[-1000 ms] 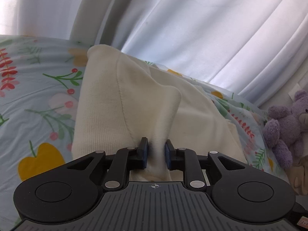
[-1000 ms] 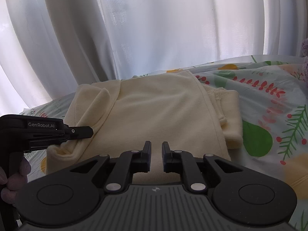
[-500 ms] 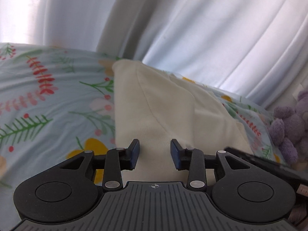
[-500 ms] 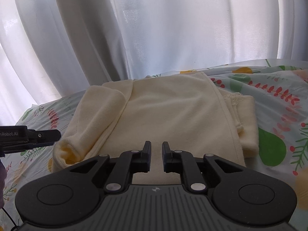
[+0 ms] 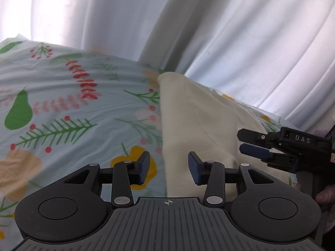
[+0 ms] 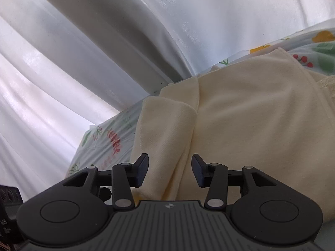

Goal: Fold small clothes

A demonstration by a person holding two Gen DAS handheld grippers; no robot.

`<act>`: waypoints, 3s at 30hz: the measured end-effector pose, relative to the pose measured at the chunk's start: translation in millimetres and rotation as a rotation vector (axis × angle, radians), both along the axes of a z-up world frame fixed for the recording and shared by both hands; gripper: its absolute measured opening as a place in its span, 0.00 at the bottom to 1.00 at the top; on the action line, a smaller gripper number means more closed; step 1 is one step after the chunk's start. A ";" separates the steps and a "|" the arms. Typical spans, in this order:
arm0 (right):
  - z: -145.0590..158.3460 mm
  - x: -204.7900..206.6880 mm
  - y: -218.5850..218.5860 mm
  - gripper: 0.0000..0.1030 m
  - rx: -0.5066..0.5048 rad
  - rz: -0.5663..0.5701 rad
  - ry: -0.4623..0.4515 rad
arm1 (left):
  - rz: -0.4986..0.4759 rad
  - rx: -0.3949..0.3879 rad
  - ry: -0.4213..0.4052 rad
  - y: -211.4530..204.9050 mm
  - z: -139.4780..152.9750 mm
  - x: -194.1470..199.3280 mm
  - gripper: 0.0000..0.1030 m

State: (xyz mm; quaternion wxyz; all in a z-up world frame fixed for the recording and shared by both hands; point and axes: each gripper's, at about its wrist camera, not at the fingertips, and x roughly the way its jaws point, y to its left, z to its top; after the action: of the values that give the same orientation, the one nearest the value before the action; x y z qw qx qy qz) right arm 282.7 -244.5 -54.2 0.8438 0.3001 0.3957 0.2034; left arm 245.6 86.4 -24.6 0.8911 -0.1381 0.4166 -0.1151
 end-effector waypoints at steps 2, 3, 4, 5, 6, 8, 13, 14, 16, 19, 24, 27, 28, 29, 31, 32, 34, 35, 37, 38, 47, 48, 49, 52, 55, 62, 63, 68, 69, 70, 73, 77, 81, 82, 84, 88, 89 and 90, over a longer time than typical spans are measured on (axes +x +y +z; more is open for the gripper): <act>-6.2 14.8 2.8 0.48 0.023 -0.001 0.035 | 0.022 -0.002 0.035 6.3 -5.7 4.0 0.43; -10.3 21.2 6.2 0.48 0.016 -0.001 0.055 | 0.021 -0.007 0.044 7.6 -7.7 4.7 0.42; -14.5 25.3 8.8 0.48 0.022 -0.001 0.071 | 0.015 -0.010 0.048 8.0 -9.6 5.1 0.42; -18.4 29.2 11.5 0.47 0.039 0.007 0.084 | 0.009 -0.010 0.049 7.3 -10.6 5.5 0.42; -21.1 31.8 13.9 0.46 0.050 0.014 0.091 | 0.001 -0.007 0.049 6.3 -11.9 5.2 0.42; -24.9 35.7 17.9 0.40 0.054 0.021 0.092 | -0.014 -0.001 0.048 1.9 -14.4 7.1 0.42; -31.4 41.2 20.3 0.15 0.053 0.025 0.105 | -0.034 -0.002 0.063 -7.5 -18.8 14.6 0.41; -29.5 40.1 21.6 0.14 0.031 0.029 0.091 | -0.036 0.000 0.065 -9.4 -18.4 15.1 0.41; -18.3 33.3 28.2 0.13 -0.074 0.042 0.027 | -0.043 0.001 0.059 -13.4 -15.0 15.4 0.41; -0.2 20.0 38.1 0.12 -0.209 0.045 -0.075 | -0.062 -0.006 0.029 -20.9 -5.3 15.1 0.41; 29.2 -5.1 27.9 0.12 -0.372 -0.025 -0.203 | -0.111 0.000 0.008 -42.6 1.1 20.9 0.41; 31.8 -15.5 11.4 0.12 -0.474 -0.070 -0.217 | -0.149 -0.012 0.022 -57.6 -3.3 23.5 0.41; 29.9 -17.7 5.4 0.12 -0.510 -0.087 -0.210 | -0.170 -0.017 0.031 -64.3 -6.6 24.4 0.41; 26.2 -18.5 -1.3 0.12 -0.541 -0.102 -0.199 | -0.186 -0.015 0.044 -70.6 -9.6 25.5 0.41; 15.2 -18.7 -15.3 0.12 -0.576 -0.135 -0.152 | -0.221 -0.007 0.063 -82.7 -17.0 26.2 0.41; 8.5 -17.1 -22.6 0.12 -0.565 -0.138 -0.114 | -0.236 0.000 0.070 -86.9 -20.5 26.4 0.41; 0.5 -16.1 -37.0 0.14 -0.501 -0.143 -0.078 | -0.248 0.024 0.073 -92.3 -25.2 24.9 0.41; 1.1 -15.2 -41.7 0.19 -0.465 -0.142 -0.071 | -0.251 0.030 0.071 -92.7 -26.4 24.0 0.42; -1.5 -11.4 -47.3 0.22 -0.377 -0.136 -0.042 | -0.248 0.018 0.082 -89.9 -28.2 24.3 0.42; -3.0 -9.1 -53.2 0.27 -0.332 -0.139 -0.028 | -0.245 0.009 0.089 -88.3 -29.1 25.0 0.43; 2.2 -3.2 -30.3 0.12 -0.415 -0.101 -0.112 | -0.195 0.034 0.073 -83.1 -15.8 19.9 0.45; 11.3 -9.2 -21.3 0.12 -0.495 -0.095 -0.167 | -0.191 0.042 0.061 -82.7 -11.8 19.1 0.45; 19.9 -14.5 -15.5 0.12 -0.555 -0.100 -0.217 | -0.191 0.048 0.047 -82.2 -7.5 18.5 0.45; 37.4 -26.3 -12.9 0.12 -0.670 -0.170 -0.303 | -0.207 0.054 0.029 -85.4 -0.7 18.4 0.45; 34.4 -25.9 -26.4 0.12 -0.757 -0.242 -0.286 | -0.227 0.065 0.047 -94.2 -4.4 19.9 0.45; 3.2 -29.8 -72.2 0.22 -0.761 -0.367 -0.097 | -0.252 0.082 0.113 -103.6 -21.6 18.6 0.45; 8.5 -37.0 -77.9 0.25 -0.733 -0.389 -0.099 | -0.254 0.076 0.112 -101.0 -20.2 16.9 0.45; 26.7 -94.4 -110.7 0.49 -0.460 -0.430 -0.102 | -0.257 0.005 0.115 -93.8 -12.7 2.7 0.48; 24.8 -101.8 -114.9 0.49 -0.402 -0.427 -0.083 | -0.265 0.004 0.112 -96.5 -13.1 -0.4 0.49; 19.5 -110.9 -117.6 0.49 -0.323 -0.429 -0.052 | -0.275 0.008 0.107 -100.3 -12.2 -6.0 0.51; 0.0 -125.5 -118.2 0.49 -0.075 -0.408 0.001 | -0.314 0.033 0.108 -114.6 -15.0 -13.9 0.54; -15.5 -117.8 -110.5 0.50 0.078 -0.377 0.036 | -0.364 0.054 0.121 -131.3 -16.5 -19.4 0.56; -22.0 -105.9 -96.4 0.30 0.071 -0.357 0.043 | -0.355 0.120 0.102 -146.4 -22.0 -16.3 0.58; -25.0 -100.3 -92.8 0.19 0.045 -0.351 0.054 | -0.347 0.124 0.106 -148.2 -23.4 -14.2 0.58; -27.4 -93.0 -89.9 0.09 0.055 -0.352 0.064 | -0.334 0.125 0.104 -147.0 -22.9 -11.4 0.58; -32.5 -101.6 -110.6 0.08 0.392 -0.350 -0.014 | -0.267 0.127 0.085 -129.6 -19.2 -5.1 0.61; -36.3 -102.1 -114.6 0.08 0.420 -0.351 -0.007 | -0.247 0.108 0.095 -122.5 -19.5 -1.3 0.61; -40.3 -101.4 -116.9 0.08 0.404 -0.352 0.016 | -0.237 0.086 0.114 -116.7 -20.7 2.4 0.63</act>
State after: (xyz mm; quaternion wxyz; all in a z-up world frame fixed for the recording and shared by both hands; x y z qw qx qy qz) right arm 181.3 -361.4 -94.5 0.7860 0.5283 0.2953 0.1259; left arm 248.0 -30.3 -45.3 0.8513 -0.0558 0.4844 -0.1936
